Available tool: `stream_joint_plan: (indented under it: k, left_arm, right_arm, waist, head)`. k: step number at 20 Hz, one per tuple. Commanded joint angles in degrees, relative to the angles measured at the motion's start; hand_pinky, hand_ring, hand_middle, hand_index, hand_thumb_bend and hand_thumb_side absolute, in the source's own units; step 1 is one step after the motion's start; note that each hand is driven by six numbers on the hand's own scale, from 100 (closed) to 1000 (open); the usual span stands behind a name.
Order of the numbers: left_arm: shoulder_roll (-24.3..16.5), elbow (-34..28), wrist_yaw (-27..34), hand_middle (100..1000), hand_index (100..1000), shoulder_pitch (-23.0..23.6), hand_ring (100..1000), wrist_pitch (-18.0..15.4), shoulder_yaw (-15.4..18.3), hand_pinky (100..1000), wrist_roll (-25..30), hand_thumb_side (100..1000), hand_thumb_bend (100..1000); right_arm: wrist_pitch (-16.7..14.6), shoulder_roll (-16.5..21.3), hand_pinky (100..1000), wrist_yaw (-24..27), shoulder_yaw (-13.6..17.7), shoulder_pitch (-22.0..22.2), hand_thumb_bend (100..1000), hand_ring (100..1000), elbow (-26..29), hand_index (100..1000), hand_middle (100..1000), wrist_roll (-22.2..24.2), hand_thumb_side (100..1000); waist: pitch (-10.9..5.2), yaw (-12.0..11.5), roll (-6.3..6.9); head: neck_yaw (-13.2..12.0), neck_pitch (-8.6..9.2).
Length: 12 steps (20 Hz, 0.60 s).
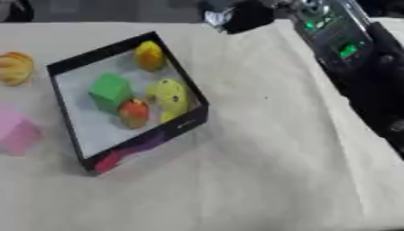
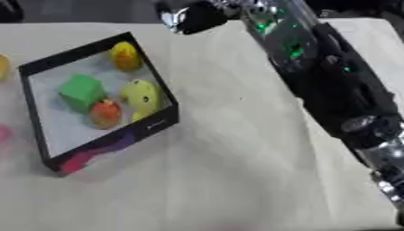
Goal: Pick up objects on the table and place them in the box.
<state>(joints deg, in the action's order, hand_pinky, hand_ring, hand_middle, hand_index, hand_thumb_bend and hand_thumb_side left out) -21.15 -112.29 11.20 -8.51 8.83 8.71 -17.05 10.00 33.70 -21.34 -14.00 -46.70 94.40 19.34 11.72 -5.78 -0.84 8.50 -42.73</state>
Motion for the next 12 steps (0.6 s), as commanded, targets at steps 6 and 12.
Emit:
stream_joint_plan:
  k: [6,12]
  left_arm:
    - [-3.45,-0.49,-1.06,778,822,-0.09,785,-0.24,0.23,827,0.43,889,108]
    - [-5.84,0.29,-2.71,778,822,-0.18,786,-0.37,-0.54,825,1.9,881,100]
  right_arm:
    - [5.11,2.64,936,8.04,13.45,10.29,100,791,7.07,867,756,-7.85,546]
    - [1.68,2.9,928,13.45,18.68,16.95,100,774,7.52,860,739,-13.26,561]
  waist:
    - [-1.15,0.05,1.54]
    - [-1.7,0.25,1.99]
  head:
    - [-2.28,-0.28]
    - [-2.31,-1.37]
